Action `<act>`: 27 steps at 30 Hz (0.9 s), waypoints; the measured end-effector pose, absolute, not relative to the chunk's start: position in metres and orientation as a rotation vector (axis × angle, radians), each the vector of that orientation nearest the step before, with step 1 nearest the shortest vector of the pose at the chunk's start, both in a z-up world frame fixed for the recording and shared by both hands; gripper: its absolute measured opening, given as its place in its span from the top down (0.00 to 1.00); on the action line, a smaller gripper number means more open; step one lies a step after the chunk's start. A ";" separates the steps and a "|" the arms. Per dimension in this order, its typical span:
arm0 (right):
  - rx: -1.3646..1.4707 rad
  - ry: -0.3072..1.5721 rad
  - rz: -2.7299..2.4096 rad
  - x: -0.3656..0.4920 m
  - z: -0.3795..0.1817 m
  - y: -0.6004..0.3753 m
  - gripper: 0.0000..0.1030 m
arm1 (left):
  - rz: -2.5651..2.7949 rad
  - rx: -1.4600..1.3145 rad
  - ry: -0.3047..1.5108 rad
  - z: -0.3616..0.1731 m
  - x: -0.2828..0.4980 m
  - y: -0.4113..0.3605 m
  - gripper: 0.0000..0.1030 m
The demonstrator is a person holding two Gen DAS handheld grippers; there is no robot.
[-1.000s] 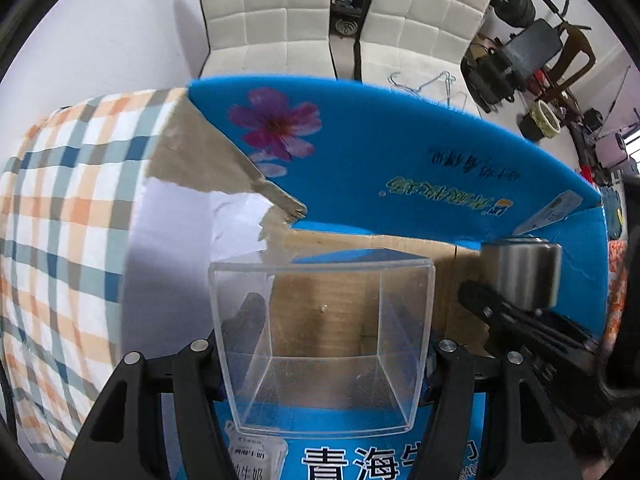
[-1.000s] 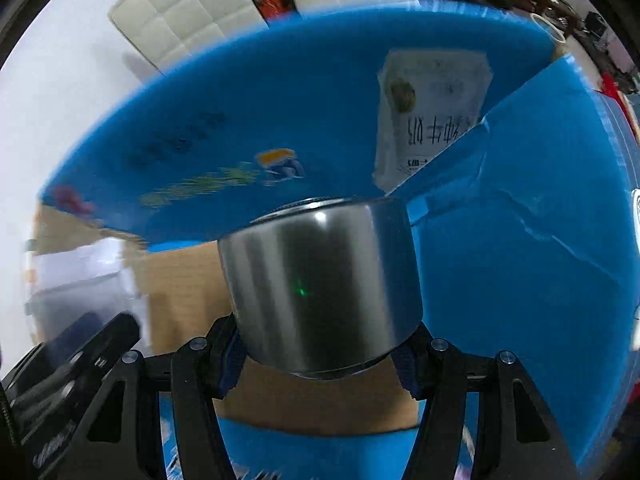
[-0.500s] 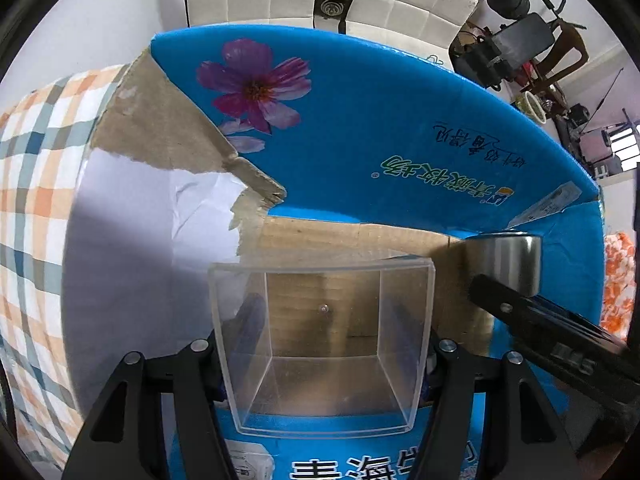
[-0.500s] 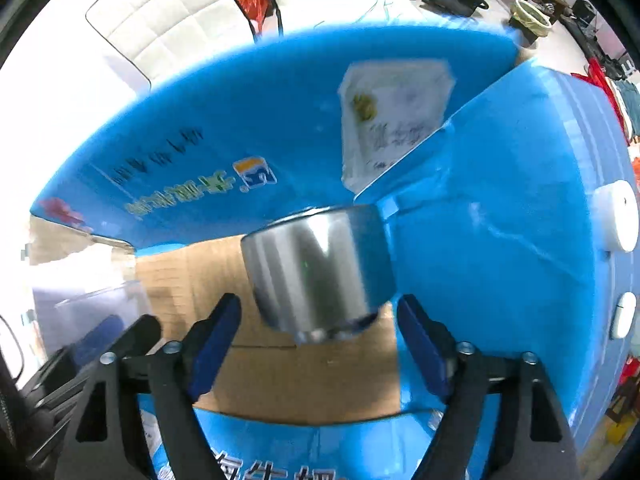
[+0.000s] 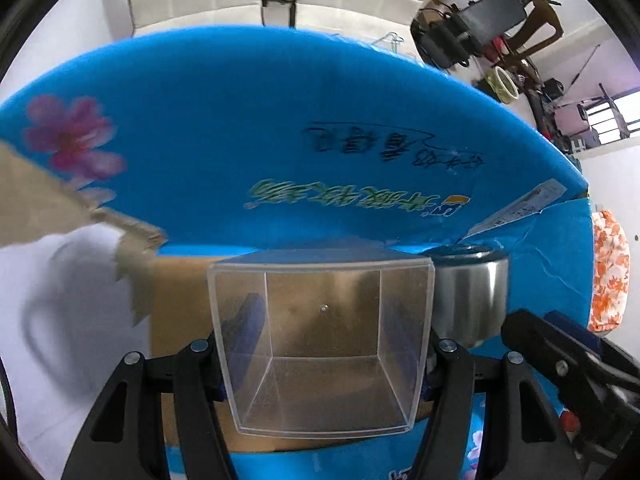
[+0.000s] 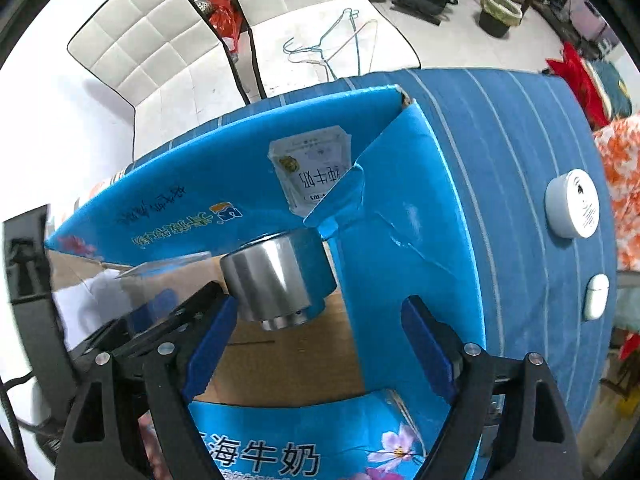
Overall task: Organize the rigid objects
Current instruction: 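Lower the clear box and cylinder into the carton and open both tools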
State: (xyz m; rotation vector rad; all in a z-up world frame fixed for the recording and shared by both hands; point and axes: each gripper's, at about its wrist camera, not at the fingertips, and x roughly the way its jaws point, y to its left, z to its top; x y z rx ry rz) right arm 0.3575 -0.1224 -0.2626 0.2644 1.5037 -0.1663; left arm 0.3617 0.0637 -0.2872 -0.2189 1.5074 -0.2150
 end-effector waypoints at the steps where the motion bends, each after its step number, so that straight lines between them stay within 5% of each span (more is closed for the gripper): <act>1: 0.268 1.506 -0.172 0.359 -0.261 -0.124 0.16 | -0.223 -0.219 1.515 -0.289 0.360 0.065 0.40; 6: 0.258 1.510 -0.188 0.371 -0.272 -0.111 0.16 | -0.242 -0.237 1.540 -0.296 0.363 0.065 0.39; 16: 0.193 1.449 -0.148 0.367 -0.250 -0.103 0.06 | -0.187 -0.191 1.496 -0.265 0.366 0.081 0.00; 27: 0.078 1.395 -0.024 0.307 -0.215 -0.073 0.00 | -0.073 -0.033 1.336 -0.203 0.310 0.105 0.00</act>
